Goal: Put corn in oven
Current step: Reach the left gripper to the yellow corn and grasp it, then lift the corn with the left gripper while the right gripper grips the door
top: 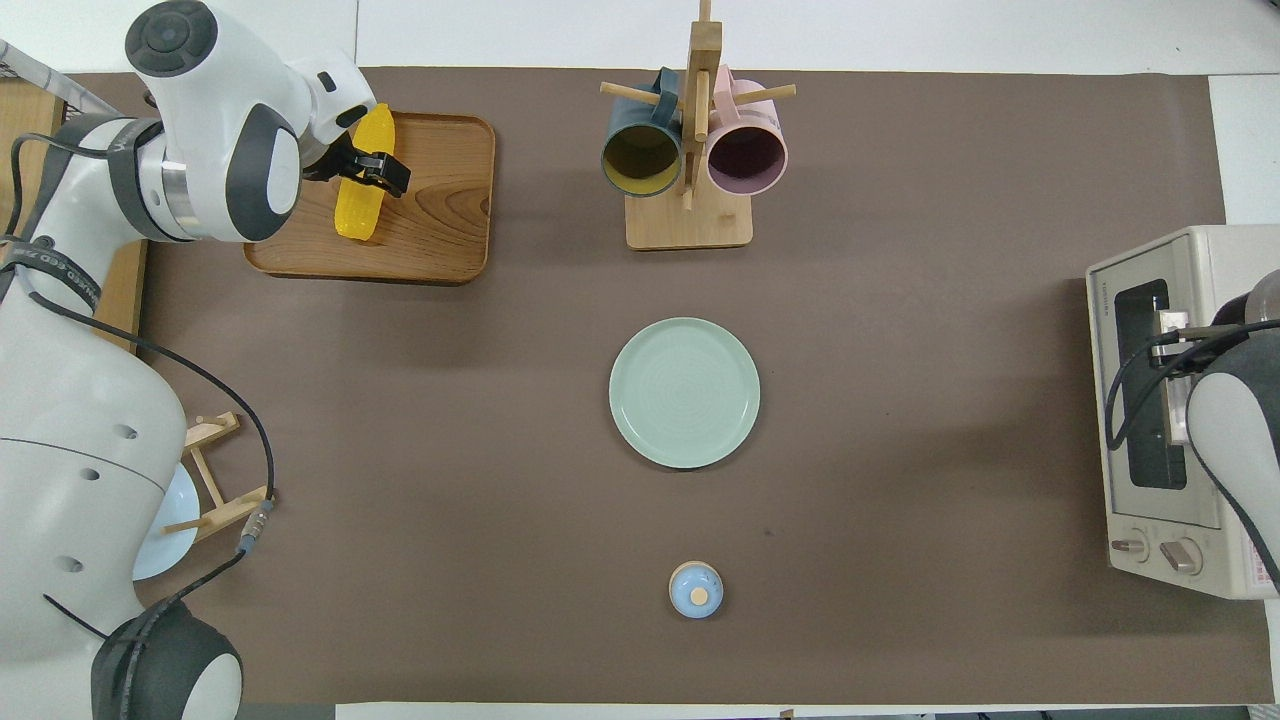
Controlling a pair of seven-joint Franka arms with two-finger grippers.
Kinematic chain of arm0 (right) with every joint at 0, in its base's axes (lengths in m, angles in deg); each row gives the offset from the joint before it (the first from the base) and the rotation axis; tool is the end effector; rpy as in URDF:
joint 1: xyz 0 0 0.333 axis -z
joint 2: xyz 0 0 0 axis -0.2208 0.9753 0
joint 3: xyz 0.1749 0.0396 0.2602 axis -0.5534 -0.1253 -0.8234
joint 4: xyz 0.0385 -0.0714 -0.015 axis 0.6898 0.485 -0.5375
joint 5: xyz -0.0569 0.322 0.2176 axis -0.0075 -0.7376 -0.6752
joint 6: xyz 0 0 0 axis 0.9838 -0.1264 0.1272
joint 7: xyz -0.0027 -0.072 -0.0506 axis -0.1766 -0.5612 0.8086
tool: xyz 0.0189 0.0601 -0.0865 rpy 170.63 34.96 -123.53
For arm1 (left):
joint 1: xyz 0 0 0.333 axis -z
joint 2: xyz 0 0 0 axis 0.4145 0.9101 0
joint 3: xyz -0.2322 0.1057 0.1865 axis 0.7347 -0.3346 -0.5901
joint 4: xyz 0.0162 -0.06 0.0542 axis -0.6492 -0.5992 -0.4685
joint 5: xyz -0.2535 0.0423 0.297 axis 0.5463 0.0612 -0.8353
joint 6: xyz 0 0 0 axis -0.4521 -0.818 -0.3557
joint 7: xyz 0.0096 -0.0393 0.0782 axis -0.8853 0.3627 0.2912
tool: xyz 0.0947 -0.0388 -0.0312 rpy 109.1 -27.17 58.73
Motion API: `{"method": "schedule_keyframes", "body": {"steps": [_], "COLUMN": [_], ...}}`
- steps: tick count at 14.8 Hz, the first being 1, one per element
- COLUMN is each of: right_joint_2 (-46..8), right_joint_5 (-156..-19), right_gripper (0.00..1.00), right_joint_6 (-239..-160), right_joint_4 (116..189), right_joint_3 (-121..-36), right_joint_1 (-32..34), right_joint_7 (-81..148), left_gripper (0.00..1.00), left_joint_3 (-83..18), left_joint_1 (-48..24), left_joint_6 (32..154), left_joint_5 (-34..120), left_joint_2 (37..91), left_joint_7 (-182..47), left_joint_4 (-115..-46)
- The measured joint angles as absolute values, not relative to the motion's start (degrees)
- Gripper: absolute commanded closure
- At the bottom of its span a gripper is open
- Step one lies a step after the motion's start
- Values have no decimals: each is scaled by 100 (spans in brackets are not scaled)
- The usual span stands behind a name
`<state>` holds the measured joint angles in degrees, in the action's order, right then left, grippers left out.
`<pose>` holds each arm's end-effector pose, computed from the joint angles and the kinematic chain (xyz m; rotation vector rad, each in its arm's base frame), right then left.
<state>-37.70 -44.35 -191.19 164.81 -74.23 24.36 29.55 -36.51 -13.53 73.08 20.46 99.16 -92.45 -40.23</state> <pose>0.5247 -0.0956 0.4720 2.9424 -0.0093 -0.1283 0.7483 -0.1370 0.3103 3.0760 -0.4970 0.0986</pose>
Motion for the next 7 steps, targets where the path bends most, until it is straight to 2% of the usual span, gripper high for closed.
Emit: {"method": "schedule_keyframes", "body": {"steps": [1,3,4,7], "right_joint_2": [-3771,-3771,-3771,-3771], "right_joint_5": [-4337,-4276,-4272,-4267], "right_gripper": [100,100,100,100], "right_joint_6": [-19119,-19119,-19119,-19122], "right_joint_4": [16487,16496,16497,16505], "right_joint_3": [-7423,-7426,-7427,-7429], "right_joint_1": [2436,2435,2435,2435], "right_joint_7": [2955,2955,2955,2955], "left_gripper": [0,13,23,60], "left_joint_3": [-3653,-3659,-3662,-3670], "left_joint_1": [-1354,-1354,-1354,-1354], "left_joint_6": [7327,7339,7342,7346], "left_joint_5": [2046,2037,2020,1962], "left_joint_2": [9931,9938,9938,9941], "left_joint_7": [-9258,-9288,-9307,-9322], "left_joint_4": [-4022,-4022,-4022,-4022]}}
